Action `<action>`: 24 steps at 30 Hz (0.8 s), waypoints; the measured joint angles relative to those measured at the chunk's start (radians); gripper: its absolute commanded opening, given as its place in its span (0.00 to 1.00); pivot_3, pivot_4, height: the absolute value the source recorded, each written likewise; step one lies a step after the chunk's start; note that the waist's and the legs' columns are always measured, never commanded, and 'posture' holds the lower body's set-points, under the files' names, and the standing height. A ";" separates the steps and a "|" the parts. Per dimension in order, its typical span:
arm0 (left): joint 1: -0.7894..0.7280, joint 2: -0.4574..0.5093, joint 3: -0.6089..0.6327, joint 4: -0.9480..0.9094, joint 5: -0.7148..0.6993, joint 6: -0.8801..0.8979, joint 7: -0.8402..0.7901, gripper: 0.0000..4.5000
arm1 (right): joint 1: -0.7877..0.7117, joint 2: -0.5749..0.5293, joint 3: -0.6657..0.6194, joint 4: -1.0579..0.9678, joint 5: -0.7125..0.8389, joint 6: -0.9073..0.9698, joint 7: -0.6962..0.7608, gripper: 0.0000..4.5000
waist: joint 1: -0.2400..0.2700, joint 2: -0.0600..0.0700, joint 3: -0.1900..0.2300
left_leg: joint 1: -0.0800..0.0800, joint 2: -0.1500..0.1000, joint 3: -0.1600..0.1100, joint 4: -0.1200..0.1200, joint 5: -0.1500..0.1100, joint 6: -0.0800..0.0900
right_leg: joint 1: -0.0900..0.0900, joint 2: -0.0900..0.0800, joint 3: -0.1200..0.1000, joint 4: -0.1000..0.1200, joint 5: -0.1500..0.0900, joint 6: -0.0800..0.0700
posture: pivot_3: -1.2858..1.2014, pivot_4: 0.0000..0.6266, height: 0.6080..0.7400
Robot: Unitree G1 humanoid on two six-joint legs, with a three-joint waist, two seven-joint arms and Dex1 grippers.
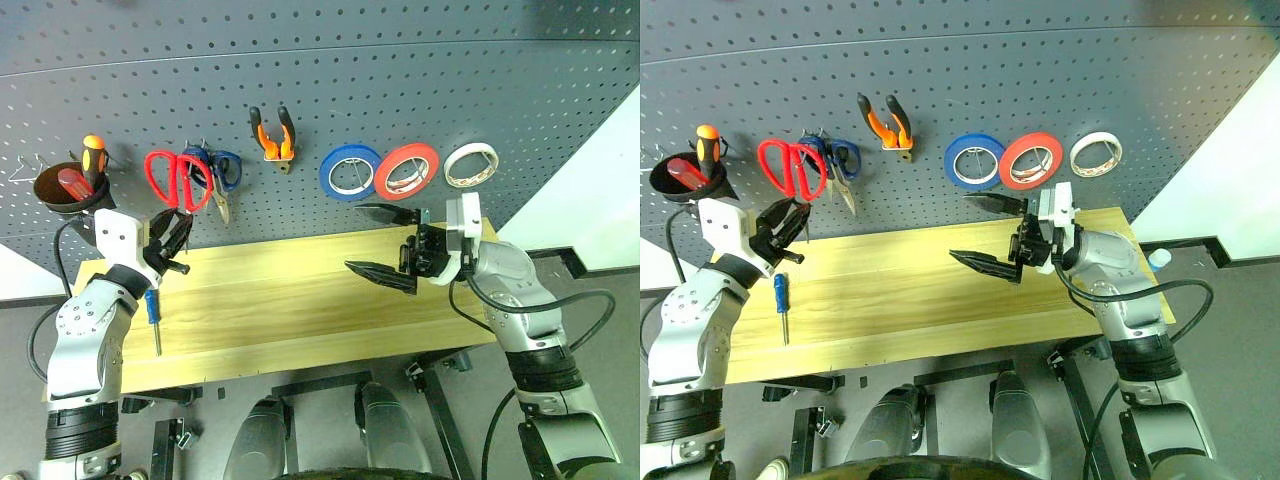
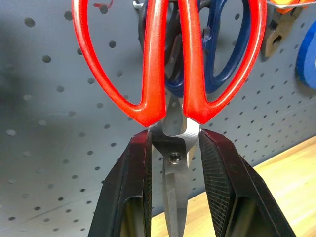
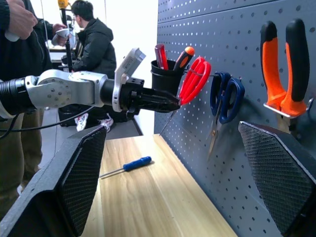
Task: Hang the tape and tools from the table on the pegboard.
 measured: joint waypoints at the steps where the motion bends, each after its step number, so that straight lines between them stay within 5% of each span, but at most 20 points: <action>1: 0.001 0.000 0.000 0.000 -0.005 0.001 -0.001 0.59 | 0.000 0.000 0.000 0.000 -0.001 0.000 0.000 1.00 | 0.000 0.000 0.000 | 0.000 0.000 0.000 0.000 0.000 0.000 | 0.000 0.000 0.000 0.000 0.000 0.000 | 0.51 0.17 1.00; 3: 0.006 0.000 0.001 -0.001 -0.006 0.001 -0.001 0.73 | 0.000 0.000 0.000 0.000 -0.005 0.000 0.000 1.00 | 0.000 0.000 -0.001 | 0.000 0.000 0.000 0.000 0.000 0.000 | 0.000 0.000 0.000 0.000 0.000 0.000 | 0.51 0.17 1.00; 10: 0.180 0.074 0.015 -0.066 -0.053 0.181 -0.021 0.73 | 0.004 -0.005 0.004 -0.001 -0.048 -0.017 0.006 1.00 | -0.002 -0.001 -0.003 | 0.002 0.000 0.000 -0.001 0.000 0.000 | 0.000 0.000 0.000 0.002 0.000 0.000 | 0.51 0.18 1.00; 13: 0.185 0.104 0.014 0.002 -0.043 0.306 0.018 0.85 | 0.003 -0.004 0.009 0.000 -0.071 -0.036 0.016 1.00 | 0.002 -0.001 -0.007 | 0.002 0.000 0.000 0.000 0.000 0.000 | 0.001 0.000 0.000 0.002 0.000 0.000 | 0.52 0.18 1.00; 15: 0.154 0.106 0.016 0.087 -0.025 0.418 0.088 0.99 | 0.004 -0.004 0.014 0.000 -0.084 -0.048 0.023 1.00 | 0.001 -0.001 -0.007 | 0.005 0.000 0.000 0.000 0.000 0.000 | 0.004 0.000 0.000 0.002 0.000 0.000 | 0.52 0.18 1.00; 19: 0.010 0.078 0.043 0.305 -0.010 0.596 0.234 1.00 | 0.004 0.000 0.024 0.005 -0.103 -0.058 0.026 1.00 | 0.002 -0.004 -0.010 | 0.008 0.000 0.000 0.000 0.000 0.000 | 0.006 0.000 0.000 0.003 0.000 0.001 | 0.52 0.19 1.00; 24: -0.164 0.085 0.050 0.598 0.031 0.607 0.299 1.00 | 0.013 0.006 0.026 0.012 -0.120 -0.074 0.026 1.00 | 0.001 -0.008 -0.012 | 0.008 0.000 0.000 0.000 0.000 0.000 | 0.006 0.000 0.000 0.002 0.000 0.001 | 0.51 0.20 1.00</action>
